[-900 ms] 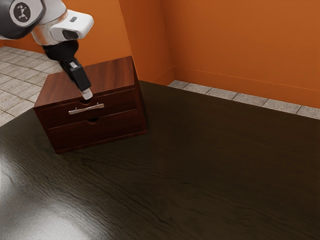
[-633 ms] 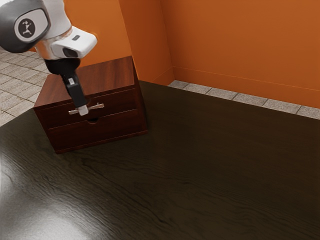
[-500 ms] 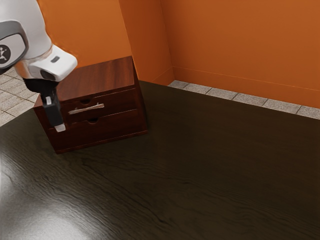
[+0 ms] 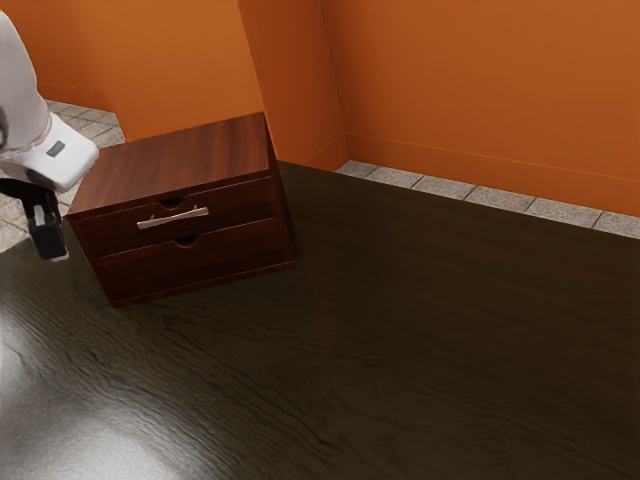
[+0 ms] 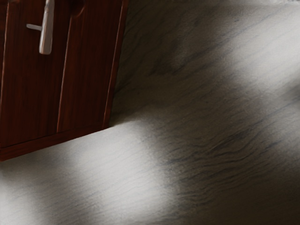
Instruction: Pull the drawer handle with one arm to open the drawer
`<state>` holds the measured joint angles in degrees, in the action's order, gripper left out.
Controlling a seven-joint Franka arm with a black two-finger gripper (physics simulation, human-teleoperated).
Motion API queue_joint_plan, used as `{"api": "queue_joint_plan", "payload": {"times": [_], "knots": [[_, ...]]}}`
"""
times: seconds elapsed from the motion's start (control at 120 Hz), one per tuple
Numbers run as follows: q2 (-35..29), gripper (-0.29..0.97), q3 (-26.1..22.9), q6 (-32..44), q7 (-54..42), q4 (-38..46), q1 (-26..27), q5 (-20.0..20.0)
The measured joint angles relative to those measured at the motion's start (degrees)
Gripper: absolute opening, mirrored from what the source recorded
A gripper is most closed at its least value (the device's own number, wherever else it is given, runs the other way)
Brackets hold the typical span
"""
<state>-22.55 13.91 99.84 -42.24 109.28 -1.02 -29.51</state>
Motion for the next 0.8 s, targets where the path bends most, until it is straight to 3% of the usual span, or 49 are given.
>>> {"api": "queue_joint_plan", "payload": {"times": [0.325,0.633,0.8], "knots": [[15.4,0.68,0.2,13.6,-1.9,-2.5,-2.2,-0.9],[23.9,0.68,0.2,19.3,-2.3,-7.3,-1.7,-1.1],[24.8,0.68,1.2,20.7,-2.4,-7.5,-0.4,-1.1]]}}
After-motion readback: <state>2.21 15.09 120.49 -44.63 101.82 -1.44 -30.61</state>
